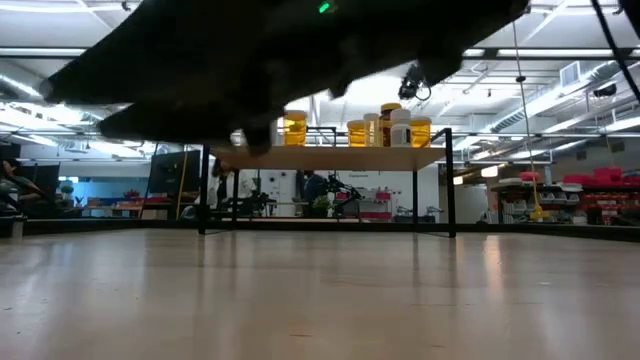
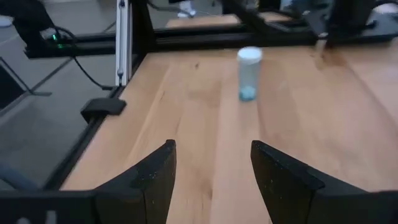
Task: Pick and place medicine bottles onto shelf by color
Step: Put the small blue medicine bottle on the shelf
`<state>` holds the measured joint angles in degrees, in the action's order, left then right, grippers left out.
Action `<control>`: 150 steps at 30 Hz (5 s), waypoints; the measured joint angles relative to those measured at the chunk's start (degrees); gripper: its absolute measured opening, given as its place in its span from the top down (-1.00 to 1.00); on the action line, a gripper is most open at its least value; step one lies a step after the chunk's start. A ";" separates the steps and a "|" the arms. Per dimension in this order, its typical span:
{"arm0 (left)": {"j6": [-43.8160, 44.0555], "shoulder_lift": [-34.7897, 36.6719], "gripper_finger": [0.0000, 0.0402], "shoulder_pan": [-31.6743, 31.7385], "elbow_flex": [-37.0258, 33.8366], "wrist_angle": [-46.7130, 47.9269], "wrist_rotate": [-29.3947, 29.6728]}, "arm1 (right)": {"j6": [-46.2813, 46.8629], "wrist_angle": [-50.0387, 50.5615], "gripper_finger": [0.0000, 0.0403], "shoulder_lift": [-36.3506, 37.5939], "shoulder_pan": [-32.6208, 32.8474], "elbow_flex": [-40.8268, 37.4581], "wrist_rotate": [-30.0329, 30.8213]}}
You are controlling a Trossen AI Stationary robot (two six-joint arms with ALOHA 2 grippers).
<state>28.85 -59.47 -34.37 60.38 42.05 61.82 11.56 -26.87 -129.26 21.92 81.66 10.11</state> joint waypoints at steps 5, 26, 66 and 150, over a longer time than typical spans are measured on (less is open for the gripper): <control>-1.26 -0.12 0.14 -2.02 0.00 -4.03 3.04 | -3.61 -1.00 -0.06 -6.54 -0.91 6.61 -2.56; 4.71 0.33 0.14 -13.63 -12.36 -16.99 20.16 | -4.62 -9.14 -0.06 -14.33 -4.95 14.56 -5.27; 73.53 -19.91 -0.11 -39.66 -13.11 15.37 -19.28 | -0.64 28.39 -0.06 -3.62 -1.09 14.45 -4.45; 71.88 -35.55 0.44 -30.30 -18.91 4.74 -14.73 | 2.44 27.27 -0.06 -3.77 -0.01 12.29 -0.25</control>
<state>100.73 -95.02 -64.66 41.47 46.79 47.09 14.00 0.40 -133.02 21.91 93.95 9.87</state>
